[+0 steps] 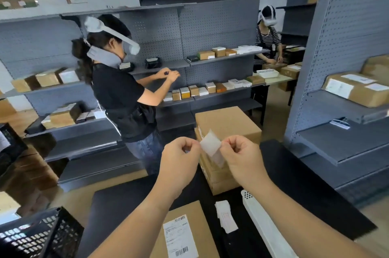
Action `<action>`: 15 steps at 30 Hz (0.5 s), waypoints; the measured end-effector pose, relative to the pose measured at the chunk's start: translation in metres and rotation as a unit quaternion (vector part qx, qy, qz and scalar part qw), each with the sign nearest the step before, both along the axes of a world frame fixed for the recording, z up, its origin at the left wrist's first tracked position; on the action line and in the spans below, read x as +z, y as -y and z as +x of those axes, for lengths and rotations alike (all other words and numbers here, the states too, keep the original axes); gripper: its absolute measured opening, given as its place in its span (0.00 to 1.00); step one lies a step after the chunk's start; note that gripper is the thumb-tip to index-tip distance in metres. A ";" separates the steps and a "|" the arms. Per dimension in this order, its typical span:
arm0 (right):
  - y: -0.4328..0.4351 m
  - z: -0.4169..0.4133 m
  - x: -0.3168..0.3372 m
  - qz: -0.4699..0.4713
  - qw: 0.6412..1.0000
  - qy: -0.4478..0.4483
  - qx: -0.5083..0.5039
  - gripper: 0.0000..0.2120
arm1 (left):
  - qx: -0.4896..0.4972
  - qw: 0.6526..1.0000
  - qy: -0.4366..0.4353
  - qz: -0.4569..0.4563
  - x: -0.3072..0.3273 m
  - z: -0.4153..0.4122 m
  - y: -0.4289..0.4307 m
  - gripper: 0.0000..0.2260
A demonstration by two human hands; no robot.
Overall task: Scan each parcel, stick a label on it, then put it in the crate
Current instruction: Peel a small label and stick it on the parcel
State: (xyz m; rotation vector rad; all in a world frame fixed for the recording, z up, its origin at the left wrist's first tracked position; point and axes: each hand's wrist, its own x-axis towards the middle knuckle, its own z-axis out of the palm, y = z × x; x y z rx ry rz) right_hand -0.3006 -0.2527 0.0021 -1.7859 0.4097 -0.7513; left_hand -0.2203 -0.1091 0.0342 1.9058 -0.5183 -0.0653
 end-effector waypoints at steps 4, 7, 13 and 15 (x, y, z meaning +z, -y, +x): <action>0.041 -0.028 -0.066 0.076 0.992 -0.060 -0.083 0.09 | -0.024 0.997 -0.065 0.018 -0.052 -0.003 0.039 0.09; 0.068 -0.051 -0.116 0.118 0.977 -0.107 -0.142 0.10 | -0.029 0.992 -0.123 0.030 -0.093 -0.006 0.066 0.09; 0.110 -0.090 -0.199 0.174 0.936 -0.214 -0.218 0.09 | -0.008 0.983 -0.172 0.070 -0.165 -0.014 0.105 0.09; 0.118 -0.097 -0.218 0.177 0.923 -0.240 -0.242 0.07 | 0.000 0.980 -0.183 0.077 -0.184 -0.016 0.112 0.08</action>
